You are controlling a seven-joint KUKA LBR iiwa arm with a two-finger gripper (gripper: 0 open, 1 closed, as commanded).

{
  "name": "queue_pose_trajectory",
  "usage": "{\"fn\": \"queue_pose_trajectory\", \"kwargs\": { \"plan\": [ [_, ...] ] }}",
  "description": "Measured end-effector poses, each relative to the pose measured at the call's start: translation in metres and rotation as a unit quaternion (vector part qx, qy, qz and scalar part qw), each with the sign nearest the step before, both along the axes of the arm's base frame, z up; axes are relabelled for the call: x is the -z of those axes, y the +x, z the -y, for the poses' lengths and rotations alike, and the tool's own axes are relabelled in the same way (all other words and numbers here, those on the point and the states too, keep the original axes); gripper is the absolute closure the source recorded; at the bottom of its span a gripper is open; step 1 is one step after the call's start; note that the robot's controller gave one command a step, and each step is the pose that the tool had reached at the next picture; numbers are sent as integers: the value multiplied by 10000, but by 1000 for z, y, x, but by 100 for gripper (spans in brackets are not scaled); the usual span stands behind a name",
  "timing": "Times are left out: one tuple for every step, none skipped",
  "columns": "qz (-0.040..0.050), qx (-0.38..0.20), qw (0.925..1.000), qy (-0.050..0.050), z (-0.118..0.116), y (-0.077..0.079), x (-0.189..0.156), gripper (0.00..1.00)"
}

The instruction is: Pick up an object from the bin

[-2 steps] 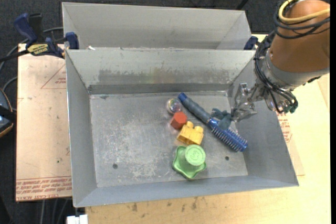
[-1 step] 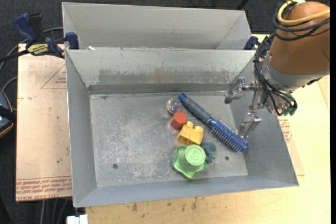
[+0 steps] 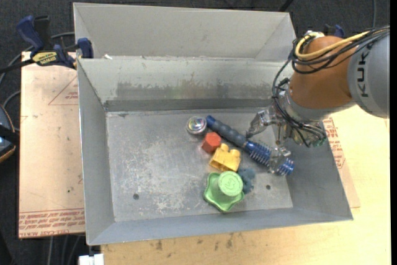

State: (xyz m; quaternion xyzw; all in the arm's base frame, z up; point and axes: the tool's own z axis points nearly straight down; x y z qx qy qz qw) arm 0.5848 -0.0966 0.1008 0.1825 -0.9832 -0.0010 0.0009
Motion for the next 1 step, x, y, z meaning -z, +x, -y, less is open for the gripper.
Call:
{"fn": "queue_pose_trajectory", "kwargs": {
  "plan": [
    [24, 5, 10000, 13, -1, 1, -3, 100]
  ]
}}
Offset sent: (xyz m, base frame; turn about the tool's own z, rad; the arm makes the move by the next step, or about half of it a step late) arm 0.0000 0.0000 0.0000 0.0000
